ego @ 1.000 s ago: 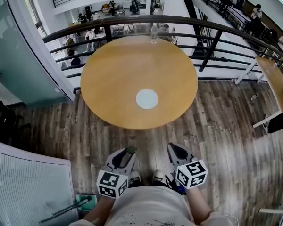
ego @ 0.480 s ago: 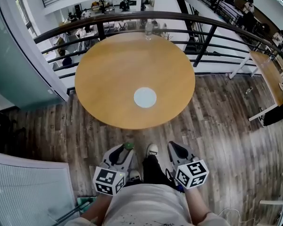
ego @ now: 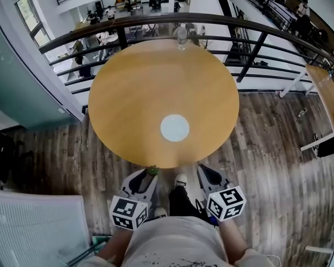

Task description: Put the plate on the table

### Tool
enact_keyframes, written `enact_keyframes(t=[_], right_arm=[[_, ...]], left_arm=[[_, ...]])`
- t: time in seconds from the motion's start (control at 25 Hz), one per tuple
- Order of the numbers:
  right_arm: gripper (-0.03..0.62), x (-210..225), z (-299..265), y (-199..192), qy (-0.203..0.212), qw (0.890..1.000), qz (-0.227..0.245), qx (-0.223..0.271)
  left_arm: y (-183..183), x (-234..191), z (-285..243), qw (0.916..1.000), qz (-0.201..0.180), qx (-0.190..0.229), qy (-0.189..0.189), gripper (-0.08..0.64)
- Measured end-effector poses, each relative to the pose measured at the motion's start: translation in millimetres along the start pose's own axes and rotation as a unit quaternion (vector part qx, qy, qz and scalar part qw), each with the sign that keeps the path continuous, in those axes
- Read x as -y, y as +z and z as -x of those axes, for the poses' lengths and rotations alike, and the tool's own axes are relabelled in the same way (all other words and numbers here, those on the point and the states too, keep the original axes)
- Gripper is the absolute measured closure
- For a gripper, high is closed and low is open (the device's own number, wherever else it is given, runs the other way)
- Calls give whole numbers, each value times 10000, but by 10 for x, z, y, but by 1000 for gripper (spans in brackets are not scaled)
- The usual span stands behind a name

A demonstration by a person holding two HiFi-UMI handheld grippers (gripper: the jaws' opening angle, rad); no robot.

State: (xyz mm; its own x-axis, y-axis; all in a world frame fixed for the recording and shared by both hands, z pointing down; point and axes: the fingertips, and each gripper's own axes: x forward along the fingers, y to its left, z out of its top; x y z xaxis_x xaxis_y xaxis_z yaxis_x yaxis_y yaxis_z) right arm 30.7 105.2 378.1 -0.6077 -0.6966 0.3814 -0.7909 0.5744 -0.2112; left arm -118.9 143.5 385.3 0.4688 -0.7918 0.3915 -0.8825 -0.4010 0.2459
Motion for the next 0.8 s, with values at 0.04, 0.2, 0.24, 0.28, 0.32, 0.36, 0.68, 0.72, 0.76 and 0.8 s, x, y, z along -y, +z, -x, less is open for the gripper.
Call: enact_keyframes(t=[0.04, 0.2, 0.24, 0.28, 0.32, 0.36, 0.68, 0.72, 0.76, 0.8], right_arm=[[572, 56, -71, 53, 32, 10000, 31, -3], [572, 309, -326, 235, 144, 9995, 263, -47], [572, 381, -385, 275, 179, 9994, 304, -53], [572, 453, -442, 313, 222, 9992, 323, -54], [572, 526, -496, 345, 267, 9991, 338, -56], [572, 596, -543, 370, 312, 9989, 358, -61], [572, 1038, -890, 504, 619, 9970, 439, -173], [572, 1104, -926, 541, 629, 9969, 434, -193], [572, 1171, -954, 582, 634, 9968, 430, -210], [572, 1232, -973, 621, 638, 9968, 420, -224]], left_arm=[[52, -41, -77, 10000, 6, 3, 31, 414], [233, -149, -393, 9999, -2, 29, 130, 414], [273, -165, -480, 9999, -2, 34, 158, 414], [309, -176, -570, 9998, 2, 34, 187, 414], [339, -182, -659, 9998, 8, 30, 213, 414], [360, -179, -743, 9997, 12, 25, 234, 414], [501, -216, -1290, 9994, 27, -14, 357, 414], [550, -227, -1352, 9993, 32, -9, 382, 414], [602, -230, -1410, 9992, 30, -4, 406, 414], [647, -227, -1461, 9991, 24, -8, 423, 414]])
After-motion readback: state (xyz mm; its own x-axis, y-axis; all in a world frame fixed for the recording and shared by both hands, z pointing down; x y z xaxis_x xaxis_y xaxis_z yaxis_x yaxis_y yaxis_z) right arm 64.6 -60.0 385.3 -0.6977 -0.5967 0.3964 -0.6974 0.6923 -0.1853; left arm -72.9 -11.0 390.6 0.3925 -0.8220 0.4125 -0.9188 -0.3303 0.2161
